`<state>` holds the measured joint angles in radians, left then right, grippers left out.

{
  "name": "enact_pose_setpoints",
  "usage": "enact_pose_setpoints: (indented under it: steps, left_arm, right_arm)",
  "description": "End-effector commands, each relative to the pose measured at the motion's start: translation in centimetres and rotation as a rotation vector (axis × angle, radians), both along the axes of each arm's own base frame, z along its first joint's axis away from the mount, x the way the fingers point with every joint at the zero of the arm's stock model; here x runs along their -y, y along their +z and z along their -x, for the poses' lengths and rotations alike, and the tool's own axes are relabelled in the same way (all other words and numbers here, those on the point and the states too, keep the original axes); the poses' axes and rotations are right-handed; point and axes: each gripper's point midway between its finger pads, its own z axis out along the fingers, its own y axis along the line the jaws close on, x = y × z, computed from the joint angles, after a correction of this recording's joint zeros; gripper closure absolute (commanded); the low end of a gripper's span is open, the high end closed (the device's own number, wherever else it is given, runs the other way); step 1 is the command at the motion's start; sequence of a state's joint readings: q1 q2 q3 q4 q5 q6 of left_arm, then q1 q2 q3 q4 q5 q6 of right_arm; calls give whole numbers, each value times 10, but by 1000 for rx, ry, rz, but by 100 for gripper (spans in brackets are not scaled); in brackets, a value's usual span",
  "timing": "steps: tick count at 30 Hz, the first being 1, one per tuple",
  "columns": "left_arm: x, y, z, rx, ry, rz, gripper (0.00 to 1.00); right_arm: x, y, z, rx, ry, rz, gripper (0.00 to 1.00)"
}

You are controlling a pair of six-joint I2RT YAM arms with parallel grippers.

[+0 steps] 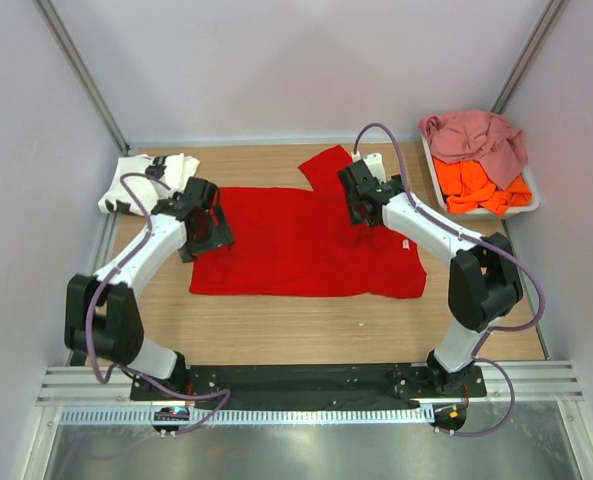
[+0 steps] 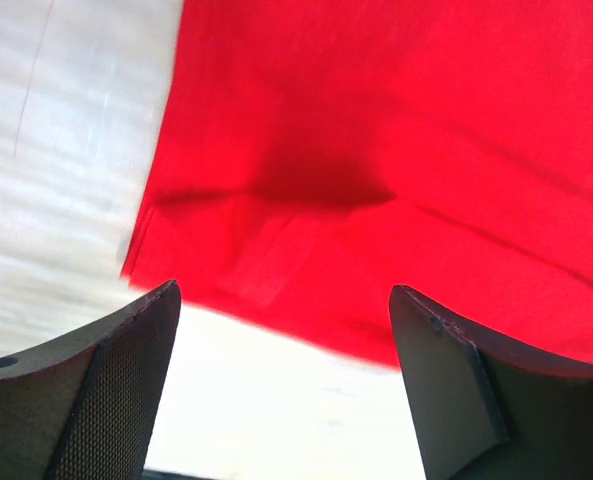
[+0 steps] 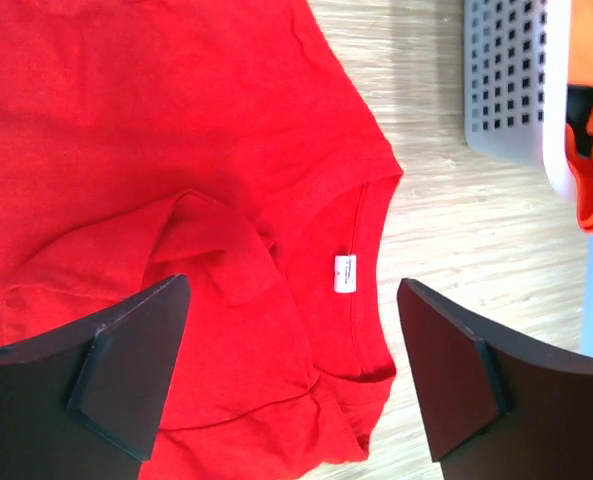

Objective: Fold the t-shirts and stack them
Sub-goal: Fold the tshirt

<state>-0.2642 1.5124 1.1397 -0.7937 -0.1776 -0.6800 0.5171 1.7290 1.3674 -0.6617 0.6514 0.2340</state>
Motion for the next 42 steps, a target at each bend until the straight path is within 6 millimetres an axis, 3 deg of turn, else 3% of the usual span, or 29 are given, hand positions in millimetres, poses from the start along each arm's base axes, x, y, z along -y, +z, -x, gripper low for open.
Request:
enact_pose_setpoints:
  steps: [1, 2, 4, 5, 7, 12, 17, 20, 24, 27, 31, 35, 38, 39, 42]
  left_arm:
    - [-3, 15, 23, 62, 28, 49, 14]
    - [-2, 12, 38, 72, 28, 80, 13]
    - [3, 9, 44, 110, 46, 133, 14]
    - [2, 2, 55, 106, 49, 146, 18]
    - [3, -5, 56, 119, 51, 155, 22]
    - [4, -24, 51, 74, 43, 138, 34]
    - [4, -36, 46, 35, 27, 103, 44]
    - [17, -39, 44, 41, 4, 136, 52]
    - [40, -44, 42, 33, -38, 143, 54]
    - [41, -52, 39, 13, -35, 110, 54]
    - [24, -57, 32, -9, -29, -10, 53]
    - [5, -39, 10, -11, -8, -138, 52]
    - [-19, -29, -6, -19, 31, -170, 51]
    - [-37, -28, -11, -30, 77, -180, 51]
    - [-58, -26, -24, -39, 157, -134, 52]
  right_arm:
    - [14, 38, 12, 139, -91, -56, 7]
    - [16, 37, 18, 152, -118, -97, 6]
    - [18, 19, 37, 129, -120, -168, 6]
    - [19, 27, 45, 161, -122, -220, 5]
    - [13, 6, 62, 127, -109, -302, 5]
    - [9, -10, 87, 94, -93, -389, 6]
    - [16, -8, 94, 97, -95, -370, 6]
    - [18, -7, 96, 104, -91, -367, 6]
    - [17, -11, 95, 100, -88, -372, 6]
    - [17, -14, 96, 90, -84, -367, 7]
    - [20, -13, 98, 88, -87, -355, 6]
    - [18, -9, 100, 96, -81, -372, 6]
    - [19, -8, 102, 96, -79, -375, 6]
    - [19, -8, 103, 94, -80, -376, 7]
    - [20, -8, 103, 96, -83, -376, 6]
